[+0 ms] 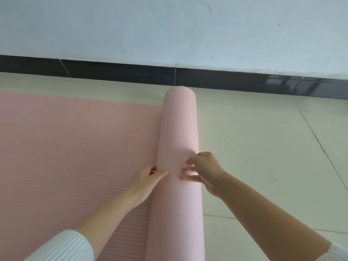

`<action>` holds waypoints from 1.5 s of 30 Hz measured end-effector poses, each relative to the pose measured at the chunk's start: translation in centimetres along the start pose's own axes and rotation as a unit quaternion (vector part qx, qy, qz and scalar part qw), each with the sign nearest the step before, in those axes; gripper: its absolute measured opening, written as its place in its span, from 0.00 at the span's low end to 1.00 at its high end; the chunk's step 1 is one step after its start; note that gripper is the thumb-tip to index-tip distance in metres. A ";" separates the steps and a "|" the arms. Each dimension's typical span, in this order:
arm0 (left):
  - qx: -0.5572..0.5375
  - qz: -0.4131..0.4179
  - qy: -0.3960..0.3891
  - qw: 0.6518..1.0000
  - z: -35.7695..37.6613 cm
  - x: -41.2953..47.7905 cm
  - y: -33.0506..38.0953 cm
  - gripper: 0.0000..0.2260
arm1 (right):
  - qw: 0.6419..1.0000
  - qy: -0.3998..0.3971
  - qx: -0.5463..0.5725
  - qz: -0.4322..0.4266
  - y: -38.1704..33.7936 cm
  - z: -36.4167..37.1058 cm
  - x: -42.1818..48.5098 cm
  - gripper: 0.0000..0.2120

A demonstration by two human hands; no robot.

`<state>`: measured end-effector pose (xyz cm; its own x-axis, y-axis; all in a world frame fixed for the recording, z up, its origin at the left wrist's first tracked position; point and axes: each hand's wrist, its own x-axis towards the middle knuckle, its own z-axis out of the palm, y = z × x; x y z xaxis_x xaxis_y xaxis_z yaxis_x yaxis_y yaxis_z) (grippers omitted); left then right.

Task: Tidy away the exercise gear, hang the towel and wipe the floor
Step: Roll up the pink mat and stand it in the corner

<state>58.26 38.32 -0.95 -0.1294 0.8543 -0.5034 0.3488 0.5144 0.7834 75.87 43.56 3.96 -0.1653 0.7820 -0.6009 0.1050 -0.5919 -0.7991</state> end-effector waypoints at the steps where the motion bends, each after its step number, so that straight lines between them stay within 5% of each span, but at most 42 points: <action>1: -0.008 -0.004 -0.008 1.000 -0.6 -0.1 -0.4 0.16 | 0.997 0.011 -0.072 -0.011 0.0 0.9 0.3 0.08; 4: -0.055 -0.008 0.051 0.997 -2.5 -0.1 -1.4 0.14 | 0.965 0.032 -0.253 -0.061 -0.9 2.7 1.2 0.17; 8: -0.033 0.066 0.141 0.987 -5.5 0.1 -2.1 0.17 | 0.950 -0.014 -0.302 -0.081 -2.0 5.6 1.1 0.18; 13: -0.017 0.061 0.193 0.979 -8.2 0.4 -3.9 0.06 | 0.963 -0.023 -0.221 -0.152 -1.9 9.9 1.7 0.22; 18: -0.069 -0.039 0.100 0.992 -11.0 -0.5 -5.1 0.14 | 0.995 -0.057 0.024 -0.073 -1.4 12.2 2.8 0.25; 22: -0.065 -0.041 0.142 0.987 -12.7 -0.3 -6.0 0.33 | 0.973 -0.005 -0.192 -0.125 -0.6 13.8 4.1 0.27; 25: -0.004 0.032 0.194 0.980 -13.8 0.0 -5.9 0.27 | 0.920 0.016 -0.345 -0.183 -1.0 14.3 4.7 0.23; 28: 0.068 0.091 0.225 0.968 -14.9 0.2 -6.2 0.21 | 0.955 -0.046 -0.231 -0.181 -0.9 15.4 5.0 0.18; 30: 0.080 0.084 0.238 0.964 -15.8 0.0 -6.7 0.21 | 0.968 -0.014 -0.179 -0.174 -0.6 16.1 5.1 0.24; 32: 0.047 0.060 0.227 0.971 -16.5 -0.5 -6.9 0.19 | 0.973 0.032 -0.193 -0.123 -0.1 16.6 5.1 0.37; 34: -0.022 0.029 0.189 0.981 -16.8 -0.9 -7.5 0.14 | 0.982 -0.002 -0.187 -0.028 0.8 17.1 5.1 0.47; 37: -0.083 -0.013 0.093 0.992 -16.4 -1.9 -7.7 0.23 | 0.990 -0.097 -0.077 0.065 2.1 17.5 5.2 0.39; 45: -0.099 -0.003 0.020 0.995 -14.5 -2.5 -4.9 0.30 | 0.991 -0.110 -0.036 0.066 1.7 14.0 5.9 0.34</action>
<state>43.43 34.73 1.74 -0.1682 0.8516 -0.4965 0.1595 0.5205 0.8388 61.36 44.46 -0.78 -0.3545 0.6329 -0.6883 0.2074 -0.6645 -0.7179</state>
